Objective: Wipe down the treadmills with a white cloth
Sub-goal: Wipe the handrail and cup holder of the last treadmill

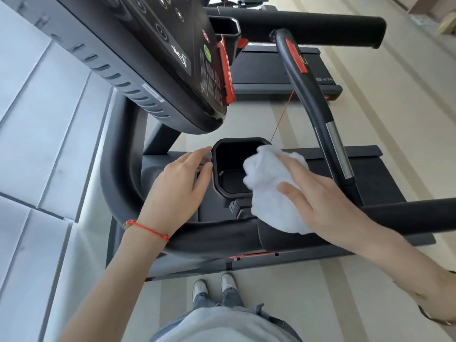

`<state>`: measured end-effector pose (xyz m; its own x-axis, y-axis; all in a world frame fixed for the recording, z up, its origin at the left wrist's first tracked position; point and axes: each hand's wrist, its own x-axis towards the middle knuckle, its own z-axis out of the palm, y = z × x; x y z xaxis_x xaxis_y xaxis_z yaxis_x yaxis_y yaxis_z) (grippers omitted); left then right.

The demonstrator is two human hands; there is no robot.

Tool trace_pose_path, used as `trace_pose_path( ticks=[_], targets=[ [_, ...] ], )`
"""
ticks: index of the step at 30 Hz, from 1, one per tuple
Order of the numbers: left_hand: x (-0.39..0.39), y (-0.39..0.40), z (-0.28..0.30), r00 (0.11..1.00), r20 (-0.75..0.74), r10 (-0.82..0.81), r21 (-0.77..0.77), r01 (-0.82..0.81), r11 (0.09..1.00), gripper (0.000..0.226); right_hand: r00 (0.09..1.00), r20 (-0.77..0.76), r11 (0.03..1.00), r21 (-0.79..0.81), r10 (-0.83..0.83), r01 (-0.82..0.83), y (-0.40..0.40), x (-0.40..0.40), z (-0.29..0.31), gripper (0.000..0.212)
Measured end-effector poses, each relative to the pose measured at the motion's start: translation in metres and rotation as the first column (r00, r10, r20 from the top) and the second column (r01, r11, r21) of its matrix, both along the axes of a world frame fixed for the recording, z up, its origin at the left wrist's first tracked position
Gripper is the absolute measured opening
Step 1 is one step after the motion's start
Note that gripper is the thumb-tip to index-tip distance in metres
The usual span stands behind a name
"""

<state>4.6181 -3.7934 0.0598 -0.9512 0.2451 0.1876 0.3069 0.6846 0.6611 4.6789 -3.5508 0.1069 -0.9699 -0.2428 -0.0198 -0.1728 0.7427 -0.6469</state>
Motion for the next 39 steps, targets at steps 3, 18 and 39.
trace_pose_path(
  ticks=[3,18,39],
  targets=[
    [-0.001,-0.003,-0.002,1.000,-0.004,-0.019,0.012,0.019,1.000,0.037,0.978,0.092,0.973,0.118,0.188,-0.198,-0.007,-0.007,0.001,0.042],
    [0.000,-0.006,-0.006,1.000,0.002,-0.028,0.031,0.028,0.999,0.037,0.878,-0.056,0.776,0.496,0.476,-0.389,0.001,-0.032,-0.008,0.041],
    [0.003,-0.002,-0.001,1.000,0.007,-0.005,-0.016,0.005,1.000,0.040,0.909,-0.025,0.837,0.400,0.416,-0.373,-0.041,-0.047,-0.019,0.036]
  ],
)
